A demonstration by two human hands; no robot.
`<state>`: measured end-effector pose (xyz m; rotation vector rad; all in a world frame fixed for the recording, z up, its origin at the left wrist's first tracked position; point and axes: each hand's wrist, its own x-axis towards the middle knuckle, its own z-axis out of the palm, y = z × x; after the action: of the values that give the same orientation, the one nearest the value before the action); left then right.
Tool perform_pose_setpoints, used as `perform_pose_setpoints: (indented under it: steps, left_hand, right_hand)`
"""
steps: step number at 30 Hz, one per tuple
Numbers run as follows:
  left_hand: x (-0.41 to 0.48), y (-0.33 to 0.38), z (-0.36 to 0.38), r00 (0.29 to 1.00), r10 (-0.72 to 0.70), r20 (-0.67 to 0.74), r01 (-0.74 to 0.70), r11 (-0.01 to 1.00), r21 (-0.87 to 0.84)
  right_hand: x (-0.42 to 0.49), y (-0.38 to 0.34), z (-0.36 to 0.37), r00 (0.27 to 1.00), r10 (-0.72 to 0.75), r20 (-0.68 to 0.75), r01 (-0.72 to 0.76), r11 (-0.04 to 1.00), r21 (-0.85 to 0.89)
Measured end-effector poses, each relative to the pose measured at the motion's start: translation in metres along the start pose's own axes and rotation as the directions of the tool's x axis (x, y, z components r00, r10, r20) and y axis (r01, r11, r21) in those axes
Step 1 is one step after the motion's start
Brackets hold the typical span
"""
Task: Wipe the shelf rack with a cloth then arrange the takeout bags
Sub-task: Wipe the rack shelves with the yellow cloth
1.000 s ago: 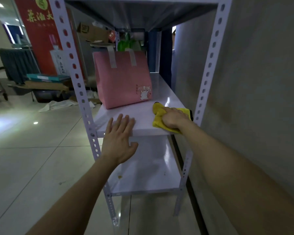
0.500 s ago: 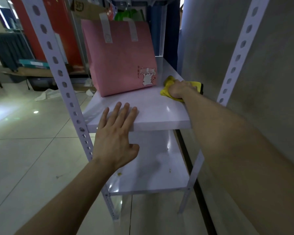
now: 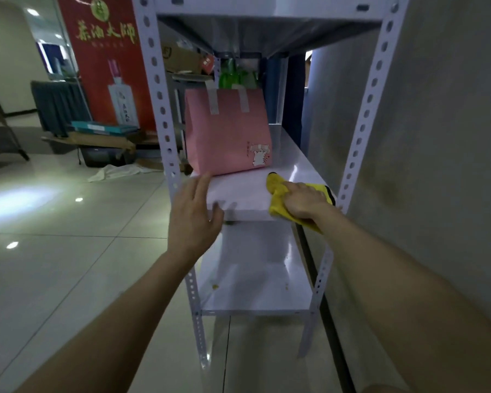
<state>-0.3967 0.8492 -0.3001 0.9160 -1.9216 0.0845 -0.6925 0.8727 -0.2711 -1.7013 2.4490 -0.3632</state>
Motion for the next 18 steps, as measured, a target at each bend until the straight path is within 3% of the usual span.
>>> perform_pose_setpoints:
  steps: [2,3,4,6,9,13,18]
  left_hand:
    - [0.013,-0.014,-0.022,0.965,-0.071,-0.252,0.081,0.996,0.027]
    - [0.022,-0.022,-0.031,0.947,-0.122,-0.296,0.128,0.992,0.002]
    - [0.031,-0.029,-0.038,0.944,-0.177,-0.278,0.169,0.984,-0.053]
    - [0.048,-0.041,-0.047,0.964,-0.248,-0.095,0.227,0.954,-0.195]
    - [0.058,-0.048,-0.047,0.976,-0.193,0.105,0.212,0.95,-0.23]
    - [0.054,-0.055,-0.035,0.983,-0.178,0.038,0.181,0.955,-0.234]
    - [0.054,-0.062,-0.021,0.979,-0.201,-0.031,0.194,0.969,-0.154]
  right_hand:
    - [0.0,-0.014,0.003,1.0,-0.019,0.01,0.019,1.0,-0.012]
    - [-0.001,-0.026,0.006,0.999,-0.047,0.026,0.047,0.999,-0.012]
    - [-0.001,-0.04,0.011,0.996,-0.082,0.041,0.083,0.997,-0.01]
    - [-0.001,-0.076,0.021,0.988,-0.139,0.061,0.14,0.99,-0.008]
    - [0.002,-0.133,0.033,0.972,-0.219,0.083,0.221,0.975,-0.02]
    - [0.001,-0.193,0.049,0.935,-0.346,0.082,0.351,0.935,-0.056]
    - [0.003,-0.19,0.049,0.932,-0.358,0.053,0.359,0.933,-0.018]
